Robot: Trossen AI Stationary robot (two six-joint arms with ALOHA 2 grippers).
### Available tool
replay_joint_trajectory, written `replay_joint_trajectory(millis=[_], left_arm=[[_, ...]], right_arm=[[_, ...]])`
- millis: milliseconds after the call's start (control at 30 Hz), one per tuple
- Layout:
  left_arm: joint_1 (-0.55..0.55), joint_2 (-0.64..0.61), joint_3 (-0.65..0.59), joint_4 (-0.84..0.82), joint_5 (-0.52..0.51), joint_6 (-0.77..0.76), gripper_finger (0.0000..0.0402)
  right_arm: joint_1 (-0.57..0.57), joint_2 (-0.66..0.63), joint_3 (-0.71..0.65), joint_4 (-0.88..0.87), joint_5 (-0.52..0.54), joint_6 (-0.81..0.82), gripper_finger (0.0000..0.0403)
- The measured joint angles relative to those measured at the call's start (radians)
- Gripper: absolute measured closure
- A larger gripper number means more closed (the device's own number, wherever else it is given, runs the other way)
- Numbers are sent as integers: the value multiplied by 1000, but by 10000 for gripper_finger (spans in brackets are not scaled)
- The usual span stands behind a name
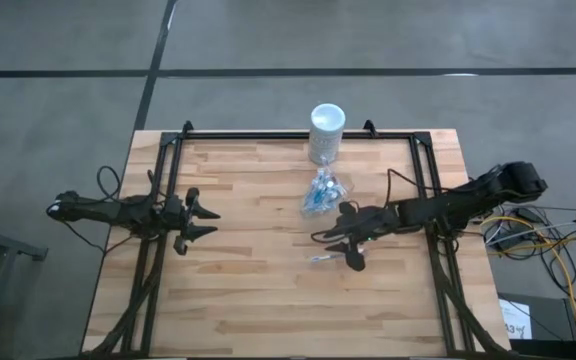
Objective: Pick & Place toothbrushing station
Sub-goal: Put the purple toothbrush into the transparent organizer
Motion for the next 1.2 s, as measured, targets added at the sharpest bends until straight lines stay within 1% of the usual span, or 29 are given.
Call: replay_joint_trajectory(millis=[133, 233, 400, 700, 1000, 1200], left_arm=[[0, 0, 0, 0, 0, 0, 232], [0, 0, 0, 0, 0, 0, 231], [0, 0, 0, 0, 0, 0, 232], [0, 0, 0, 0, 0, 0, 231], [0, 0, 0, 0, 0, 0, 232], [1, 0, 0, 0, 0, 0, 231]], right_arm=[[3, 17, 0, 5, 0, -16, 217], [8, 51, 0, 4, -1, -18, 212], [23, 122, -1, 6, -3, -19, 211], [33, 248, -2, 95, -4, -55, 211], [33, 323, -2, 175, -7, -51, 211], [33, 364, -2, 201, -33, -41, 212]])
